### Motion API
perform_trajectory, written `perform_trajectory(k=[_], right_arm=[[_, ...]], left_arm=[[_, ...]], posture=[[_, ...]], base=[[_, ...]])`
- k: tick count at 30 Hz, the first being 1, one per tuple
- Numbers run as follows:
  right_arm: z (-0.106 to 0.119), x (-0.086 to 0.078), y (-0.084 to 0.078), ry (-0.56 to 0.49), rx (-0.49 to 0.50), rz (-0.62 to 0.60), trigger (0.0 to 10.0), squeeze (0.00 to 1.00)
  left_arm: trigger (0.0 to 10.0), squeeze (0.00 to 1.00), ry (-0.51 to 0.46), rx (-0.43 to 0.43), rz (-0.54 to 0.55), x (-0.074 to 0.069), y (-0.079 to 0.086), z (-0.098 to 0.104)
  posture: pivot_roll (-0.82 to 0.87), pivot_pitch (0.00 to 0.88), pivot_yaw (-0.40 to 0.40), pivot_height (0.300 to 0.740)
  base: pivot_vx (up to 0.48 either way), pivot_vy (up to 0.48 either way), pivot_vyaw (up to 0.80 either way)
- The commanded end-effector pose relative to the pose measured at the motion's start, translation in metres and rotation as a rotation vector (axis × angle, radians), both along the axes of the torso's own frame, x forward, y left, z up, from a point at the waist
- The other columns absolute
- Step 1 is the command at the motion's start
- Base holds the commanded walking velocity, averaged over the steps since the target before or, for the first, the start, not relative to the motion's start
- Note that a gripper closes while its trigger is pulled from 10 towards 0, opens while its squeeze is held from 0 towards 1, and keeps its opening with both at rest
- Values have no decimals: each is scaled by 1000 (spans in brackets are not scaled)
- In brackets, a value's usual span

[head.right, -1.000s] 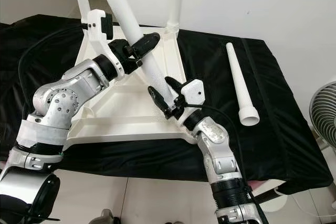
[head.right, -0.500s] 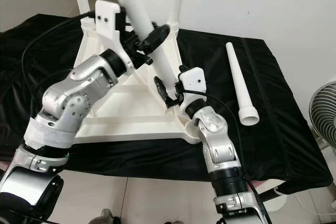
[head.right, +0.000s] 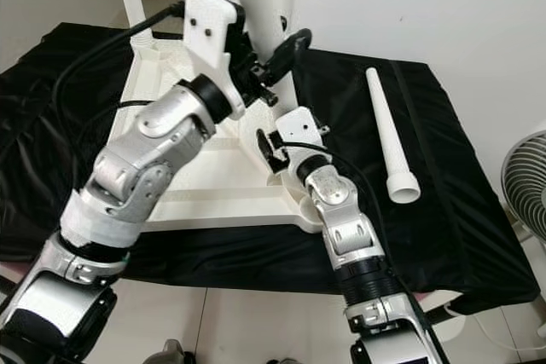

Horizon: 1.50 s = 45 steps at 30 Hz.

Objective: Building children table

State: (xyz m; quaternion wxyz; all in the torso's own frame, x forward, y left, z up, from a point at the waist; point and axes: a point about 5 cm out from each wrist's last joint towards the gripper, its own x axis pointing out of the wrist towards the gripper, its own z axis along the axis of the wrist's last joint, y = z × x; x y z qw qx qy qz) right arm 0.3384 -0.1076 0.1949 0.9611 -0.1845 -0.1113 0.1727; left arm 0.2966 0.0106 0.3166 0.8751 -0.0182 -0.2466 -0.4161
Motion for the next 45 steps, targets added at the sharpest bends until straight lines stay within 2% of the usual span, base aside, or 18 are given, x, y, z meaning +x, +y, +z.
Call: perform_trajectory(k=[1,6,11,28,29,30,31,32,33,35,36,41,45], right_arm=[[9,0,8,-49,-15,19,10000,0],[12,0,8,-64,-18,11,10000,0],[23,-3,11,-111,-3,0,10000,0],[29,-8,15,-181,-28,43,10000,0],[29,-7,14,-179,-26,37,9216,0],[29,-7,14,-179,-26,37,9216,0],[29,-7,14,-178,-22,35,8000,0],[29,-7,14,-177,-20,34,4431,0],[29,-7,14,-177,-20,34,4431,0],[29,-8,13,-174,-13,30,3490,0],[29,-8,13,-171,-9,28,157,0],[29,-8,12,-170,-4,23,0,0],[29,-4,6,-160,16,-32,0,0]], left_arm=[[10000,0,-39,-2,-20,-6,-10,3],[10000,0,-38,1,-23,-7,-13,1],[10000,0,-44,34,-16,-8,-22,-11],[10000,0,-38,51,-9,-7,-26,-18],[10000,0,-39,49,-8,-7,-26,-18],[10000,0,-39,49,-8,-7,-26,-18],[10000,0,-42,49,-7,-7,-26,-18],[10000,0,-45,48,-6,-7,-26,-18],[10000,0,-45,48,-6,-7,-26,-18],[10000,0,-48,46,-4,-7,-26,-17],[10000,0,-49,46,-3,-7,-26,-17],[10000,0,-50,46,-2,-7,-27,-17],[10000,0,-50,45,-7,-7,-27,-16]], posture=[[121,61,-63,740],[120,59,-63,740],[116,53,-63,740],[118,62,-59,740],[118,65,-58,740],[118,65,-58,740],[120,68,-58,740],[120,68,-58,740],[120,68,-58,740],[119,70,-56,740],[119,73,-56,740],[119,73,-56,740],[122,80,-55,740]], base=[[0,0,0],[0,0,0],[0,0,0],[0,0,0],[0,0,0],[0,0,0],[0,0,0],[0,0,0],[0,0,0],[0,0,0],[0,0,0],[0,0,0],[0,0,0]])
